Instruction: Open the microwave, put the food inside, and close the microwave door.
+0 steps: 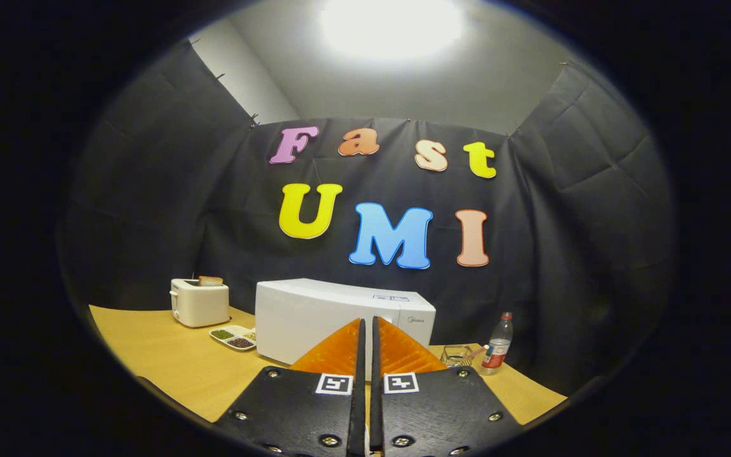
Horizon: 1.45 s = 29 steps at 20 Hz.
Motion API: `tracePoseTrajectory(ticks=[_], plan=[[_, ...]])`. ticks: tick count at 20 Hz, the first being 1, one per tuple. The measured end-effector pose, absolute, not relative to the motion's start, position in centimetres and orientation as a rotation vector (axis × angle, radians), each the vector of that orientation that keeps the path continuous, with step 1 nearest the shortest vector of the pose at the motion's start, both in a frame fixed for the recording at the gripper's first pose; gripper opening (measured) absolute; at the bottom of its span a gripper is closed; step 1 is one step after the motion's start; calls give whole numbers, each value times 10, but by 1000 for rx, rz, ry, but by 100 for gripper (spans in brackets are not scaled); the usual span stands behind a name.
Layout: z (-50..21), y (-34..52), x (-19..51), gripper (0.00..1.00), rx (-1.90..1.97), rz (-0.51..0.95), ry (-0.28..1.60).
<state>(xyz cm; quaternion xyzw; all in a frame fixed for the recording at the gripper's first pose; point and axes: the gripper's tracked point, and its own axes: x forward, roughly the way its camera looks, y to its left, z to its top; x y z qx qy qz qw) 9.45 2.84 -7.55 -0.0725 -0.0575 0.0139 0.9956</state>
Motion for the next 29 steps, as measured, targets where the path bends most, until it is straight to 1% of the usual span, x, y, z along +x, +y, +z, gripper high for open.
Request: tracePoseTrajectory(ticks=[7, 11, 12, 14, 15, 16, 18, 20, 21, 22, 26, 29], plan=[[-81, 23, 57, 3, 15, 109, 11], [-58, 15, 45, 3, 2, 108, 25], [-51, 15, 41, 5, -31, 120, 15], [-50, 12, 35, 5, -55, 122, 1], [-52, 12, 34, 8, -35, 126, 10], [-56, 16, 32, 35, -9, 137, 26], [-52, 11, 25, 70, 27, 106, 41], [-47, -2, 18, 94, 37, 17, 38], [-45, -9, 14, 97, 27, -26, 31], [-42, -8, 11, 98, 20, -42, 19], [-45, 6, 6, 98, 21, 16, 35], [-46, 3, 9, 98, -1, 8, 44]])
